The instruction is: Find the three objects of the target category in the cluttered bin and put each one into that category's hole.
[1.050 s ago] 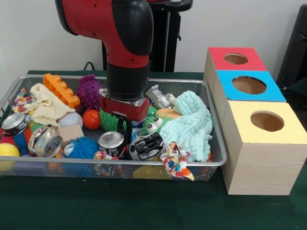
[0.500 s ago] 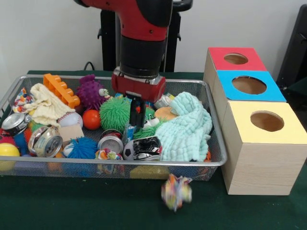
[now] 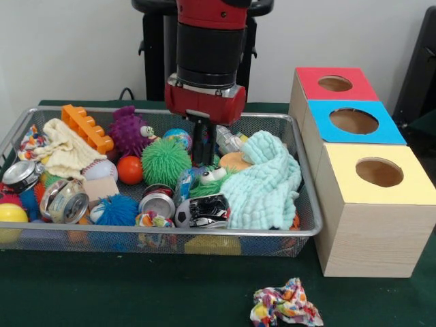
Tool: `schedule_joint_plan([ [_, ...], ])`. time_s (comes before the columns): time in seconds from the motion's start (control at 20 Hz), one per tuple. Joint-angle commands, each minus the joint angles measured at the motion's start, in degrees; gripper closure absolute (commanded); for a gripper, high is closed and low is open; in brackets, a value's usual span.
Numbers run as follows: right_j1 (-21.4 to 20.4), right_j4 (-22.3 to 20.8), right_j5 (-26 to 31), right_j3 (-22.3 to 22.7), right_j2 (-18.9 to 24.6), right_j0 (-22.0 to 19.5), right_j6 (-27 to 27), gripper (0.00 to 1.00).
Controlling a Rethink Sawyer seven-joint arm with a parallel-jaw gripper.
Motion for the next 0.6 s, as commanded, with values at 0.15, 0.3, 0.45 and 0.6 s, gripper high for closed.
schedule_joint_plan([
  [0.15, 3.3, 0.5, -2.2, 4.2, 4.5, -3.9, 10.3, 1.0],
  [0.3, 5.9, 0.0, -2.1, 3.4, 5.4, -5.6, 9.1, 1.0],
  [0.45, 6.8, -0.5, 1.9, 2.2, 6.5, -7.8, 6.2, 1.0],
  [0.6, 6.6, -0.8, 2.4, 2.1, 6.3, -7.8, 6.6, 0.0],
])
